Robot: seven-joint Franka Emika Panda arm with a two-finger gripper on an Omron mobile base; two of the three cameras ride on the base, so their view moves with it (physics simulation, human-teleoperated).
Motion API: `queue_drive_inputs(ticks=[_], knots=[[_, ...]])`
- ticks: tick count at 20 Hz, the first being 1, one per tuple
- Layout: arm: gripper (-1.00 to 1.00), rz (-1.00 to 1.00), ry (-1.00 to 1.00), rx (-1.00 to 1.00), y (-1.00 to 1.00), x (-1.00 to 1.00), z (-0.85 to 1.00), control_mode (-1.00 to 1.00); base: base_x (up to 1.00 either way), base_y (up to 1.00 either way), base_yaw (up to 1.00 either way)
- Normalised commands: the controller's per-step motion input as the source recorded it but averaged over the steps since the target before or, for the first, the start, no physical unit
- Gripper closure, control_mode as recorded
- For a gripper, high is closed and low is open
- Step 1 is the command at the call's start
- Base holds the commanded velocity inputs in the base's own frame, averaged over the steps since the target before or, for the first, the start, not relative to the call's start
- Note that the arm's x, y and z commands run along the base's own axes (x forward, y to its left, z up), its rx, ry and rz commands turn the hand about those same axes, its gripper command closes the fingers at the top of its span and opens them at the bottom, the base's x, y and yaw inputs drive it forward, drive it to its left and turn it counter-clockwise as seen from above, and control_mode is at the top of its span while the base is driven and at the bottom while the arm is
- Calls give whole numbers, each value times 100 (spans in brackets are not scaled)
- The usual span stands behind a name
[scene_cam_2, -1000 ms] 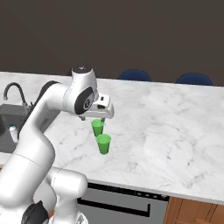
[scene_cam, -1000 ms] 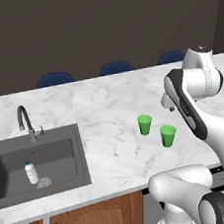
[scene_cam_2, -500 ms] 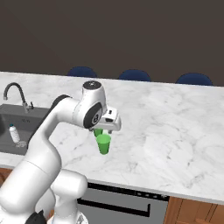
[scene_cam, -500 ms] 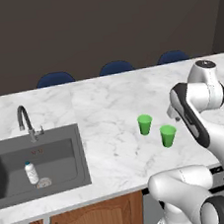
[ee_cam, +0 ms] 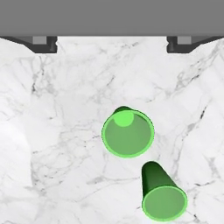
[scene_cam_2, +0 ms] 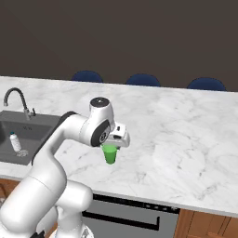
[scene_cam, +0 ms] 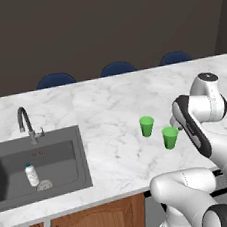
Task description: Pick the cup and cup and place them in the sink. Then turn on the water.
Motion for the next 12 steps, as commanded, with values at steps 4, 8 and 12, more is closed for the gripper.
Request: queue_drive_inputs(ticks=[4,8,12], knots=[[-100,0,0,0,-8,7,-23,-100,0,0,0],[-100,0,0,0,-9,13,-16,-100,0,0,0],[-100,0,0,0,-7,17,-15,-100,0,0,0]])
